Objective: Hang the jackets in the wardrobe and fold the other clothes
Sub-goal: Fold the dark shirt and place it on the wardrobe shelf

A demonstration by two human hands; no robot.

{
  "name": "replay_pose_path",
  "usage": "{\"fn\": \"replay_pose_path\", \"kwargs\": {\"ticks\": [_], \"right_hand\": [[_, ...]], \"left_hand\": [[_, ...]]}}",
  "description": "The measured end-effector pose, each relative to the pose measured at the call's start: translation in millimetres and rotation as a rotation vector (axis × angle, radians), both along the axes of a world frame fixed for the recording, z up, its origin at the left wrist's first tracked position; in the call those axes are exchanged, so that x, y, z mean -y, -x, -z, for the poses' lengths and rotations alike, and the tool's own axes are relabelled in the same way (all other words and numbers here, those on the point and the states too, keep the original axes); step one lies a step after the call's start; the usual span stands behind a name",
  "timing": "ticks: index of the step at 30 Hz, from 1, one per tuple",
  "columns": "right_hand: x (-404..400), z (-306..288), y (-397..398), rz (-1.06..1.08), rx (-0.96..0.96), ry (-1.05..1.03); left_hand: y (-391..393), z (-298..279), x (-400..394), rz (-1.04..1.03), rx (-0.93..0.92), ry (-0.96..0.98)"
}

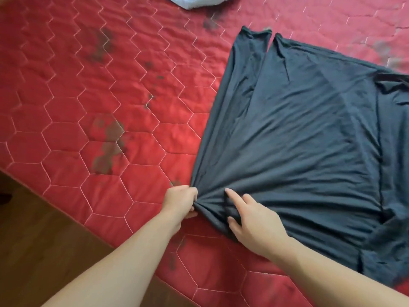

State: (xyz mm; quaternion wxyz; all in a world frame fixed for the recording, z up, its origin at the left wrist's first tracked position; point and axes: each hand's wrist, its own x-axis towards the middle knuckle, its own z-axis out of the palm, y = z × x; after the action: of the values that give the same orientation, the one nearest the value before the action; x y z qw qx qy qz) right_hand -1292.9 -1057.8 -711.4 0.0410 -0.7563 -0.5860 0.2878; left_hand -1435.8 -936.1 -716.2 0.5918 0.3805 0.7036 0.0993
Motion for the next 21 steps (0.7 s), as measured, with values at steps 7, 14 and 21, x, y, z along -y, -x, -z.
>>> {"fn": "replay_pose_path", "kwargs": {"ticks": [7, 14, 21], "right_hand": [[-17.0, -4.5, 3.1, -0.116, 0.024, 0.129], [-75.5, -14.4, -15.6, 0.339, -0.261, -0.221], [-187.1, -32.5, -51.3, 0.629, -0.375, 0.082]], "left_hand": [[-21.1, 15.9, -34.9, -0.042, 0.098, -0.036], [-40.8, -10.3, -33.8, 0.104, 0.310, -0.159], [-61.7, -33.5, -13.1, 0.570, 0.189, -0.448]]}}
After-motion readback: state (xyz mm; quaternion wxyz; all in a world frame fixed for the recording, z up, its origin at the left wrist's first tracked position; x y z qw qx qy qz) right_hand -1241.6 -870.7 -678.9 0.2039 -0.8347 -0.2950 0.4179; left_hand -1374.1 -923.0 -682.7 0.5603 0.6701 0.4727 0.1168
